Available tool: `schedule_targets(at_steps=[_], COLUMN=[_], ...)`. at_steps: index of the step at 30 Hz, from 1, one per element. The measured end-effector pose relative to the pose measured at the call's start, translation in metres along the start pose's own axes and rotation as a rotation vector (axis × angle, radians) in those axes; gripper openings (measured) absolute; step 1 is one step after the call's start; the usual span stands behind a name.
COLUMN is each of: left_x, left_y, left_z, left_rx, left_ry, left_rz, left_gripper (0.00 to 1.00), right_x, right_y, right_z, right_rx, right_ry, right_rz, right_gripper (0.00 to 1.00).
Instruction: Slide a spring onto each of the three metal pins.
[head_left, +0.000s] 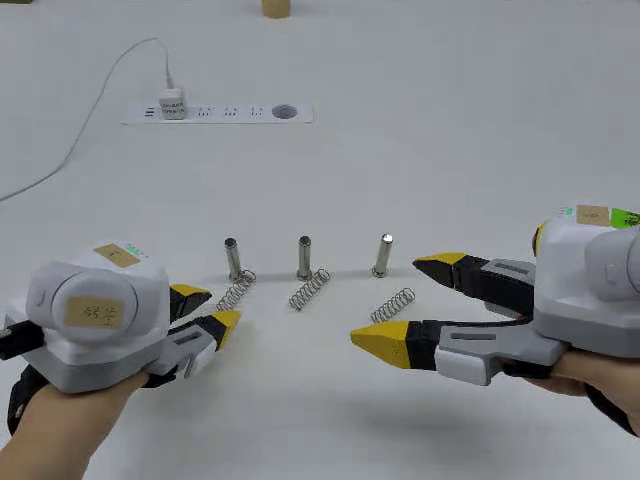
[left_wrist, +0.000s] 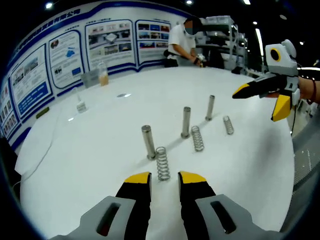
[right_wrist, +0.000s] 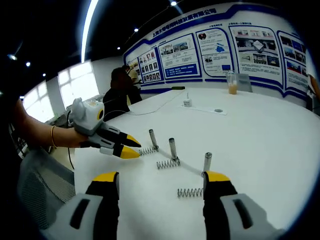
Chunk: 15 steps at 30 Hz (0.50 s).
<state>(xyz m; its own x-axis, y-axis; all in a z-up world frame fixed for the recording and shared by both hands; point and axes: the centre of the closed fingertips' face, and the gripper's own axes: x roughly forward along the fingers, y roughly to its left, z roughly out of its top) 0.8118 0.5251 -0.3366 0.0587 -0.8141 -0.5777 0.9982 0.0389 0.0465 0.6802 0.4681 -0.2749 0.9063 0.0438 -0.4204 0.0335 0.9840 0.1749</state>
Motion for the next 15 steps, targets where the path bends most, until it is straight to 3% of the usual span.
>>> schedule_targets(at_steps=[9, 15], left_x=[0.0076, 0.0073], left_y=[0.0011, -0.0019], left_z=[-0.0084, -0.0052], left_rx=[0.002, 0.009], left_ry=[0.036, 0.026], left_rz=[-0.002, -0.011], left_gripper=[0.18, 0.14], right_x=[-0.0006, -0.0019], right_y=[0.0002, -0.0009], right_z=[-0.0034, -0.0048], right_rx=[-0.001, -0.005], right_ry=[0.004, 0.013], right_rz=[-0.004, -0.008], right_gripper=[0.71, 0.71])
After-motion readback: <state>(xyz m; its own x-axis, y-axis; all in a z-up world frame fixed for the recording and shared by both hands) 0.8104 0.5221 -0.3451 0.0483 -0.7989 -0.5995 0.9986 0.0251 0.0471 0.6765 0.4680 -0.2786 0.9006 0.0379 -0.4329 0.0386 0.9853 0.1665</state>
